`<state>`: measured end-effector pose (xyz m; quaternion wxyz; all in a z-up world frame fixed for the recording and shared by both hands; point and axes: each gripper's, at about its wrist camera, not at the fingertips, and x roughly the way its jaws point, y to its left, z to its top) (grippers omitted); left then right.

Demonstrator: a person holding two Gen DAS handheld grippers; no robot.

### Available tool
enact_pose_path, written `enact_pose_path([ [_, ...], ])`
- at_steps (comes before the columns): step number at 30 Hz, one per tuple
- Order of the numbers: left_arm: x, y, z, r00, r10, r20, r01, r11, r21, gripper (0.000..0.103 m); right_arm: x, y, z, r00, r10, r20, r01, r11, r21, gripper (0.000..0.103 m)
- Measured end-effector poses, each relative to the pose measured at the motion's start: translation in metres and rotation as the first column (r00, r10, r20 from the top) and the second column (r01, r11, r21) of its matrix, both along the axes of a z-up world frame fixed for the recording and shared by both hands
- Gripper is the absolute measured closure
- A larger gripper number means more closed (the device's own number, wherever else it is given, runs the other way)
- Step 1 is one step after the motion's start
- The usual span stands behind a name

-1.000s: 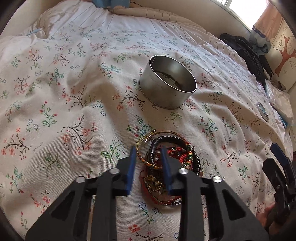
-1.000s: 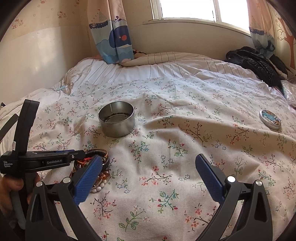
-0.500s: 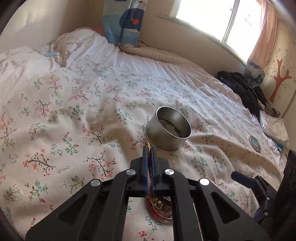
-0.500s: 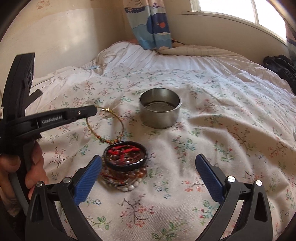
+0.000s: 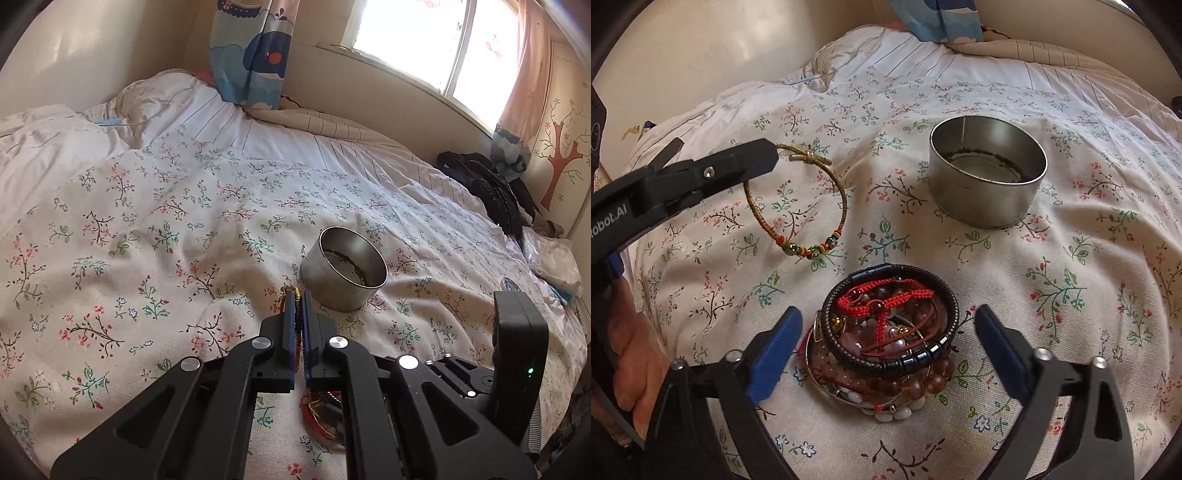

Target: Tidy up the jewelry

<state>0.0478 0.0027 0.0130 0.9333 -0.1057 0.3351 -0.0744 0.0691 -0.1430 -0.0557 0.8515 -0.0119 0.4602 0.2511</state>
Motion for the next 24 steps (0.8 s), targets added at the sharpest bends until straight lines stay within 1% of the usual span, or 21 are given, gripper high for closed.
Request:
enact_pose_path([
  [3,-0.001,0.001,0.0,1.0,0.004,0.001,-0.004,1.0,-0.002,0.1,-0.003,-0.003,0.005,1.0,-0.002,0.021,0.001,1.0,0.015,0.033],
  [9,-0.004,-0.001,0.006,0.999,-0.002,0.039,0.002,1.0,0.008,0.1,-0.016,-0.011,0.026,0.987,-0.032,0.16,0.032,0.999,-0.001,0.033],
  [14,-0.007,-0.006,0.012,0.998,-0.022,0.066,0.022,1.0,0.013,0.1,-0.022,-0.018,0.037,0.97,-0.058,0.236,0.062,0.998,-0.007,0.033],
  [24,-0.007,-0.012,0.022,0.994,-0.048,0.101,0.049,0.999,-0.004,0.1,-0.026,-0.029,0.049,0.944,-0.1,0.313,0.101,0.995,0.012,0.033],
])
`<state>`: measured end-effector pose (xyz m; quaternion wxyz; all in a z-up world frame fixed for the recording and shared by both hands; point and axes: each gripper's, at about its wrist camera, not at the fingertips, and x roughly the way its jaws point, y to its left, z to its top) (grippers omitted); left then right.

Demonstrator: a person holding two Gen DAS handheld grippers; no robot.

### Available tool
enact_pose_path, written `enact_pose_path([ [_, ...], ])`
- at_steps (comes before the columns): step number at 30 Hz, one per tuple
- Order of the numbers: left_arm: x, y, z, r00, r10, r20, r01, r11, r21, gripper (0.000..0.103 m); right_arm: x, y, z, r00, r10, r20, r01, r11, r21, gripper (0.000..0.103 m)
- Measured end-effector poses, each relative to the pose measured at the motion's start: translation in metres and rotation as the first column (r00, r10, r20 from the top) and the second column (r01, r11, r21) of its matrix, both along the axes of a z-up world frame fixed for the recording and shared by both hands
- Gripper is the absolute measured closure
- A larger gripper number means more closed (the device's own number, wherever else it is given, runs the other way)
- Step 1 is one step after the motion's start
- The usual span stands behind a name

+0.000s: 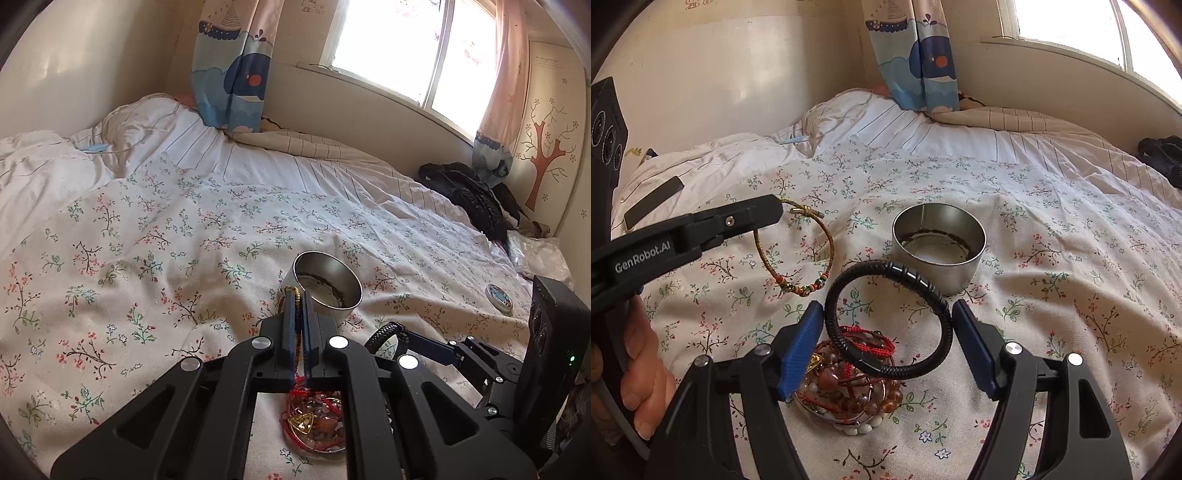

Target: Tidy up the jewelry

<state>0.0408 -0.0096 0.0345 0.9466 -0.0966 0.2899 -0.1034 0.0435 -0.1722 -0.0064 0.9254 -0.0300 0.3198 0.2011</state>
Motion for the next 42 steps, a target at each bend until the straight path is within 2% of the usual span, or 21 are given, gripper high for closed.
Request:
enact_pose_path([
  [8,0.014,-0.014,0.018,0.998,-0.047,0.048,0.048,0.998,-0.03,0.1,0.0,-0.017,0.009,0.998,-0.046,0.043,0.044,0.998,0.04,0.033],
  [16,0.044,-0.038,0.023,0.991,-0.121,0.049,0.124,0.989,-0.078,0.1,0.008,-0.029,0.013,0.996,-0.072,0.058,0.068,0.996,0.06,0.033],
  [22,0.081,-0.047,0.011,0.99,-0.139,-0.004,0.138,0.983,-0.118,0.1,0.019,-0.04,0.014,0.994,-0.091,0.062,0.087,0.993,0.075,0.033],
  [26,0.108,-0.053,-0.009,0.981,-0.171,-0.095,0.158,0.978,-0.133,0.099,0.029,-0.043,0.016,0.993,-0.099,0.069,0.094,0.993,0.072,0.033],
  [29,0.126,-0.054,-0.03,0.973,-0.137,-0.187,0.117,0.986,-0.115,0.084,0.039,-0.044,0.015,0.993,-0.099,0.069,0.095,0.993,0.066,0.033],
  [30,0.129,-0.051,-0.034,0.972,-0.112,-0.207,0.089,0.989,-0.117,0.068,0.041,-0.044,0.015,0.993,-0.098,0.07,0.093,0.994,0.063,0.033],
  [31,0.128,-0.046,-0.036,0.974,-0.085,-0.21,0.062,0.991,-0.118,0.06,0.044,-0.043,0.015,0.993,-0.095,0.072,0.091,0.994,0.06,0.033],
  [36,0.117,-0.017,-0.024,0.988,0.04,-0.148,-0.059,0.99,-0.127,0.052,0.06,-0.033,0.015,0.995,-0.067,0.075,0.064,0.997,0.048,0.033],
  [39,0.109,-0.003,-0.015,0.988,0.103,-0.117,-0.12,0.982,-0.144,0.047,0.072,-0.023,0.014,0.997,-0.043,0.065,0.04,0.998,0.048,0.033],
  [42,0.101,0.004,-0.01,0.986,0.137,-0.09,-0.149,0.98,-0.135,0.046,0.083,-0.011,0.012,0.998,-0.022,0.055,0.019,0.999,0.041,0.033],
])
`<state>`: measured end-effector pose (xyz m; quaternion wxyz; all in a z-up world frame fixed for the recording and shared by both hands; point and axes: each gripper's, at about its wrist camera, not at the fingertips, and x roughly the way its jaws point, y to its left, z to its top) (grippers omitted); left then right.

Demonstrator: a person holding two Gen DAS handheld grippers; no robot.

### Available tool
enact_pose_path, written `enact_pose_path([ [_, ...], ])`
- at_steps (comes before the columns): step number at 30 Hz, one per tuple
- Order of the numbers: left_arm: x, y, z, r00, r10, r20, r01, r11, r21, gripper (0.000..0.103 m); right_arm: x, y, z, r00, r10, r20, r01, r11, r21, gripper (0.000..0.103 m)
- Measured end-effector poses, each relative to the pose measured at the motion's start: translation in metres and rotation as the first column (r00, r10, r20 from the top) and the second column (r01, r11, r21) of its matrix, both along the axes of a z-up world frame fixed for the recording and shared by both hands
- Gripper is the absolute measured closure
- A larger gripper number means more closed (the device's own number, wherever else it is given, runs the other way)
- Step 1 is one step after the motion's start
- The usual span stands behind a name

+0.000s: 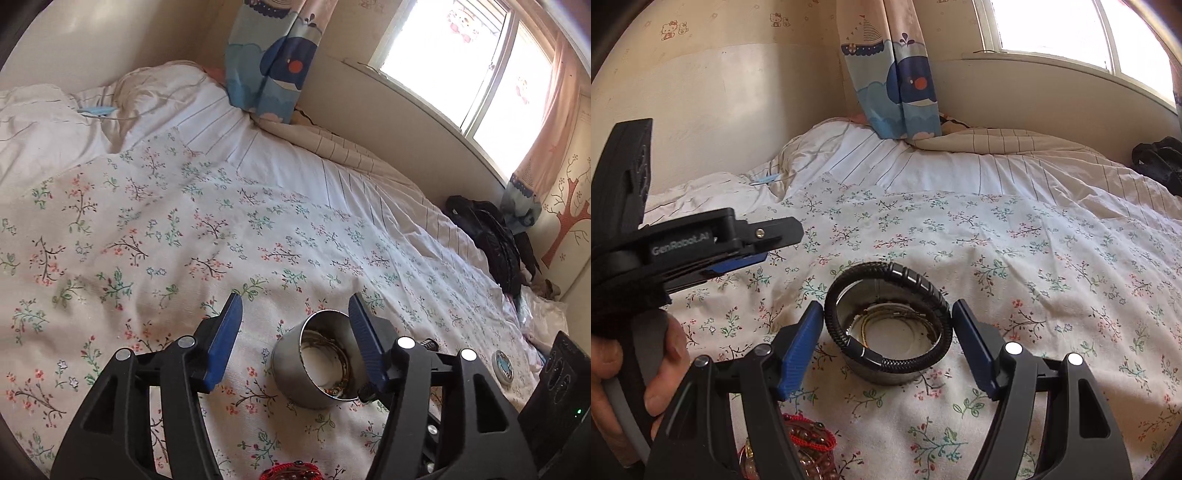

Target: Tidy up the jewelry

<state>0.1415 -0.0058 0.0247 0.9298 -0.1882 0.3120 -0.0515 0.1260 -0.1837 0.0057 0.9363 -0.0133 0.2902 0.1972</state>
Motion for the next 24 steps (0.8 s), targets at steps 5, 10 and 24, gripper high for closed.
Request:
enact_pose_path([
  [5,-0.008,0.002,0.005,1.0,0.017,0.017,-0.018,1.0,0.026,0.042,0.016,0.014,-0.004,1.0,0.011,-0.021,-0.011,1.0,-0.014,0.033],
  [10,-0.013,0.002,0.007,1.0,0.02,0.02,-0.02,0.999,0.038,0.04,0.034,0.023,-0.011,0.997,-0.014,-0.079,0.01,0.999,-0.051,0.033],
  [24,-0.032,0.008,0.01,0.999,0.039,0.028,-0.041,0.998,0.05,0.034,0.026,0.035,-0.014,0.997,-0.049,-0.066,0.038,0.986,-0.16,0.026],
])
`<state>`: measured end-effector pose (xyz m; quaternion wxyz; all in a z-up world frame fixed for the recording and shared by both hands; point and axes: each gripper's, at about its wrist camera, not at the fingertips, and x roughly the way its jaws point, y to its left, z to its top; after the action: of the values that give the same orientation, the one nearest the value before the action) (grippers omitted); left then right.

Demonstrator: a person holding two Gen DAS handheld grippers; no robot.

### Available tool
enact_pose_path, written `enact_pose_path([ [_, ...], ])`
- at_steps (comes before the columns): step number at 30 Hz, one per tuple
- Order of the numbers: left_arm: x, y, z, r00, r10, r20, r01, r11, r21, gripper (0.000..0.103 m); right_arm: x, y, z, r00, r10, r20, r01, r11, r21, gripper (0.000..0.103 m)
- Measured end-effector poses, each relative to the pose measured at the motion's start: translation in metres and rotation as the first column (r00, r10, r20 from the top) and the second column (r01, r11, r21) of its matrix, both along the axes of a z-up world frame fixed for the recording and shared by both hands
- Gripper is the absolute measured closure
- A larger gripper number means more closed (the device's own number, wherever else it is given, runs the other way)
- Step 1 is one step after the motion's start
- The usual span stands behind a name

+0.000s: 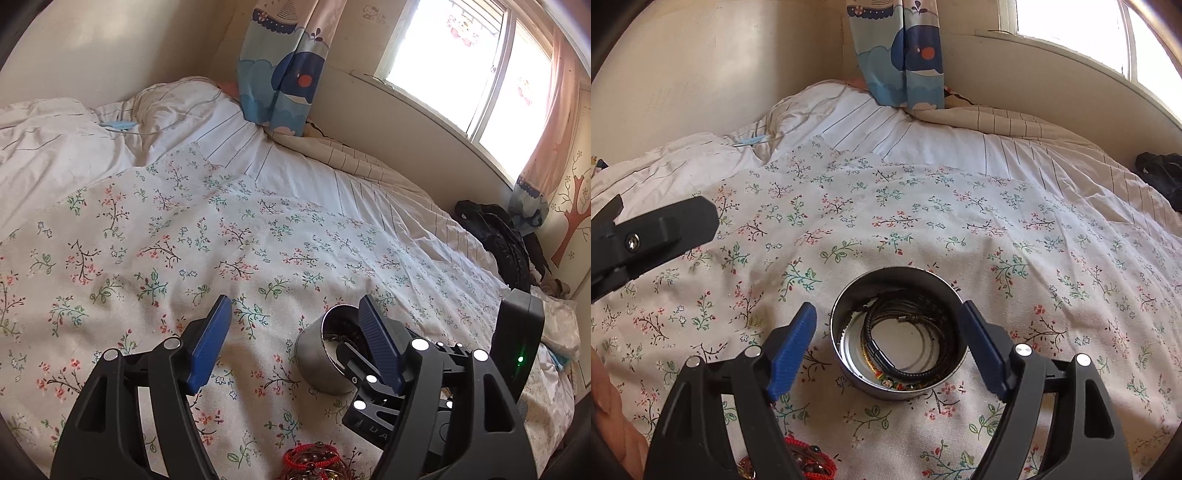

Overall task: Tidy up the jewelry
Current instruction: 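Move the left tool back over the remaining bracelet pile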

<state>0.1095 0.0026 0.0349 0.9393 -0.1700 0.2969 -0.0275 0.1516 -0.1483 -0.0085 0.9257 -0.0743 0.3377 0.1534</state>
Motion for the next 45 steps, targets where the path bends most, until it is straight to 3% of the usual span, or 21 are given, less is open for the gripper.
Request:
enact_pose_path([
  [12,-0.015,0.0,-0.001,1.0,0.002,0.002,-0.002,0.999,0.049,0.03,-0.03,-0.027,0.025,0.992,-0.106,0.068,0.11,0.992,-0.059,0.022],
  [45,-0.034,-0.014,-0.017,0.997,-0.037,-0.072,0.046,0.991,0.125,0.027,-0.083,-0.071,0.053,0.966,-0.224,0.129,0.226,0.974,0.001,0.016],
])
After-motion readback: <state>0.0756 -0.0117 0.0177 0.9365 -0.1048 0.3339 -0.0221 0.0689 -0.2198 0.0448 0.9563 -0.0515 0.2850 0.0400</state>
